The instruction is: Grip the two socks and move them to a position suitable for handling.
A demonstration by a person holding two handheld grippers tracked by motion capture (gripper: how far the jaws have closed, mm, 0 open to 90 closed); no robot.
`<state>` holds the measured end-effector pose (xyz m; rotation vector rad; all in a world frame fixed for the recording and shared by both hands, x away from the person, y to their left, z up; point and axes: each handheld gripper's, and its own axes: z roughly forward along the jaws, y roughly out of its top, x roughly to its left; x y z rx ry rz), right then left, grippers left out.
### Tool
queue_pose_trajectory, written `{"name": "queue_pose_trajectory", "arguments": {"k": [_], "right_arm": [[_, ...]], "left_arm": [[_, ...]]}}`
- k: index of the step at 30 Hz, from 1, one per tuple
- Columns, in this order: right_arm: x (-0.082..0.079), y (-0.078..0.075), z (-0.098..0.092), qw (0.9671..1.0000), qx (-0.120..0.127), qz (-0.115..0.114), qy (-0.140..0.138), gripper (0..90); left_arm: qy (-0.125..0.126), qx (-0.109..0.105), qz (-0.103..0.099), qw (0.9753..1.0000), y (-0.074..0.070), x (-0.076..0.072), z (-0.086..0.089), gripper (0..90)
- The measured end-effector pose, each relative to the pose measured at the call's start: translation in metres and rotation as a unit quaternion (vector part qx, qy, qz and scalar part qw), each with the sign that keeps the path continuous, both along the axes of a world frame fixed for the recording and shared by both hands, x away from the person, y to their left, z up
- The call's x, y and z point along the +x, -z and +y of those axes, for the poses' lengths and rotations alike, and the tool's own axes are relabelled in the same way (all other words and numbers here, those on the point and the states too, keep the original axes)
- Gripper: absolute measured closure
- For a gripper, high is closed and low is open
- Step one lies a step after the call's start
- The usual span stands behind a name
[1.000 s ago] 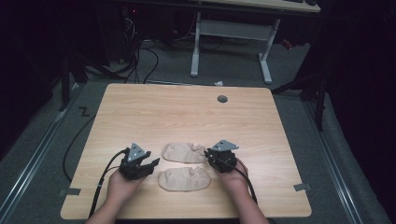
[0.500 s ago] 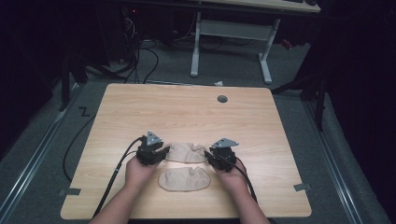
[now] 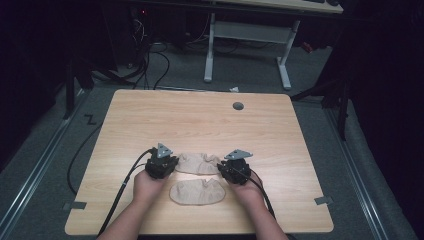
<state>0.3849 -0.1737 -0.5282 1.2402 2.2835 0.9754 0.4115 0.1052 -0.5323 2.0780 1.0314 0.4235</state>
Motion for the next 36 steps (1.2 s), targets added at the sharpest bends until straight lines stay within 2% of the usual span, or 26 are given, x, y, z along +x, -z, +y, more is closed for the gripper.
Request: {"name": "queue_pose_trajectory", "arguments": {"k": [5,12,20,34,36], "right_arm": [[0.0,0.0,0.0,1.0,0.005,0.002,-0.008,82.0],[-0.002,-0.001,0.003,0.9999,-0.008,-0.006,-0.012,83.9],[-0.008,-0.012,0.006,0.9989,-0.014,-0.042,-0.014,84.1],[-0.018,-0.024,0.001,0.9976,-0.007,-0.068,-0.013,84.0],[-0.02,-0.027,0.0,0.9974,-0.004,-0.072,-0.012,84.0]], "left_arm": [[0.0,-0.002,-0.003,1.0,0.001,-0.001,0.0,86.3],[0.002,-0.003,-0.001,1.0,-0.001,-0.003,0.0,86.7],[0.009,-0.021,-0.02,0.9996,-0.015,-0.01,0.004,87.1],[0.026,-0.034,-0.032,0.9986,-0.031,-0.022,0.009,87.1],[0.03,-0.034,-0.038,0.9982,-0.035,-0.026,0.011,87.1]]}}
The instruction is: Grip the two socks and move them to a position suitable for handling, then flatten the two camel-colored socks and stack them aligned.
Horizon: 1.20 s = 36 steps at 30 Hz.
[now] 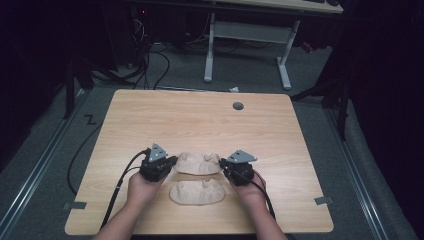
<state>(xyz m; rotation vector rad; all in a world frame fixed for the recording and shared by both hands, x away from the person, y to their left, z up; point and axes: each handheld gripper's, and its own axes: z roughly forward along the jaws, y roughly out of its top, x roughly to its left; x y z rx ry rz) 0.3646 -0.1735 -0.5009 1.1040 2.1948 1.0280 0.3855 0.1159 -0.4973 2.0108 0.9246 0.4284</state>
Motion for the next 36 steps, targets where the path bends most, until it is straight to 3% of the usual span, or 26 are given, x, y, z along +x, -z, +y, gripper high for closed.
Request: {"name": "queue_pose_trajectory", "arguments": {"k": [7,19,28,34,36], "right_arm": [[-0.003,-0.003,0.0,0.9999,0.006,-0.002,-0.01,84.0],[-0.036,-0.019,-0.001,0.9992,0.0,-0.031,-0.024,84.0],[-0.058,-0.017,-0.001,0.9982,-0.01,-0.032,-0.05,84.0],[-0.07,-0.012,-0.003,0.9978,-0.017,-0.026,-0.059,84.0],[-0.071,-0.01,-0.004,0.9978,-0.02,-0.021,-0.059,84.0]], "left_arm": [[0.014,-0.011,-0.009,0.9998,-0.008,-0.012,0.004,87.1],[0.037,-0.026,-0.009,0.9989,-0.019,-0.035,0.015,87.0],[0.056,-0.005,-0.003,0.9984,-0.017,-0.066,0.018,87.0],[0.068,0.001,0.005,0.9977,-0.004,-0.077,0.016,86.9],[0.073,0.014,0.002,0.9972,-0.001,-0.077,0.013,86.9]]}}
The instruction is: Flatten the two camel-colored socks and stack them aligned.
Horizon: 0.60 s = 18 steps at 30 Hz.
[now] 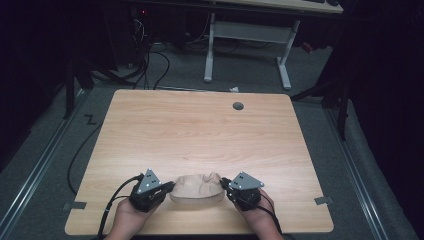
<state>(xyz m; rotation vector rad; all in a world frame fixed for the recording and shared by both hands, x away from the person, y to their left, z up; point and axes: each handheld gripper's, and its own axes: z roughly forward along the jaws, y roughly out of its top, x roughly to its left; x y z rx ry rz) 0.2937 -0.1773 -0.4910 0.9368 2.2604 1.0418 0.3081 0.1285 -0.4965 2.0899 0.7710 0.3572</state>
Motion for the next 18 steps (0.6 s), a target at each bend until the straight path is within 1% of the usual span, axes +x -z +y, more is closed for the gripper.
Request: {"name": "queue_pose_trajectory", "arguments": {"k": [3,9,12,14,15,18], "right_arm": [[0.001,0.004,-0.001,0.9999,-0.001,0.01,0.001,83.9],[0.001,0.011,0.002,0.9997,-0.01,0.024,-0.003,83.7],[0.001,0.016,0.002,0.9992,-0.016,0.037,-0.005,83.7],[0.001,0.018,0.002,0.9989,-0.02,0.043,-0.006,83.6],[0.002,0.02,0.002,0.9986,-0.022,0.047,-0.008,83.6],[0.002,0.022,0.002,0.9981,-0.025,0.056,-0.006,83.4]], "left_arm": [[0.002,0.003,0.003,1.0,0.003,0.001,-0.001,86.9],[0.009,0.019,0.0,0.9998,0.007,-0.002,-0.004,86.7],[0.013,0.037,0.002,0.9992,0.011,-0.002,-0.007,86.6],[0.014,0.046,0.01,0.9988,0.014,-0.001,-0.007,86.4],[0.01,0.043,0.019,0.9989,0.016,-0.001,-0.008,86.3],[0.0,0.037,0.035,0.9987,0.02,-0.002,-0.009,85.6]]}}
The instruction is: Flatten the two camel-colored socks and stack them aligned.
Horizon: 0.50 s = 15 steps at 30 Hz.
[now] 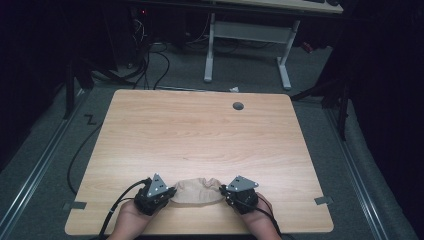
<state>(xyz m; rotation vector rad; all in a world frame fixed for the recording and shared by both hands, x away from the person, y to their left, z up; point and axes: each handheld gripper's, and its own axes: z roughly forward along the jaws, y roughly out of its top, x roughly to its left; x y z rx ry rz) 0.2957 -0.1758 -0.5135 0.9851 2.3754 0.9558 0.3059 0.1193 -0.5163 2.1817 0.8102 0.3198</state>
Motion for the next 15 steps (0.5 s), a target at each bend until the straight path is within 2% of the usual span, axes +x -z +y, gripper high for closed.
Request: {"name": "queue_pose_trajectory", "arguments": {"k": [1,4,7,8,12,15], "right_arm": [[0.0004,0.0012,-0.0001,1.0,-0.001,0.003,-0.001,83.3],[0.0011,0.0033,-0.0002,0.9999,-0.002,0.01,-0.001,82.1],[0.0017,0.0046,-0.0005,0.9999,-0.004,0.015,0.0,79.1],[0.0017,0.0045,-0.0004,0.9999,-0.003,0.015,0.0,77.5],[0.0019,0.0017,-0.002,1.0,0.006,0.007,0.004,70.9],[0.0025,-0.0007,-0.004,0.9998,0.015,-0.003,0.013,65.7]], "left_arm": [[0.0,0.003,0.001,1.0,0.0005,0.0004,0.0002,85.1],[-0.011,-0.008,0.01,0.9999,0.0035,-0.0004,-0.0027,82.9],[-0.017,-0.011,0.011,0.9997,0.0045,-0.0003,-0.0037,76.4],[-0.019,-0.012,0.008,0.9997,0.0039,-0.0002,-0.0036,73.4],[-0.005,0.009,-0.014,0.9998,-0.0013,0.0037,0.002,65.1],[-0.006,0.005,-0.023,0.9997,-0.0029,0.0052,0.005,58.8]]}}
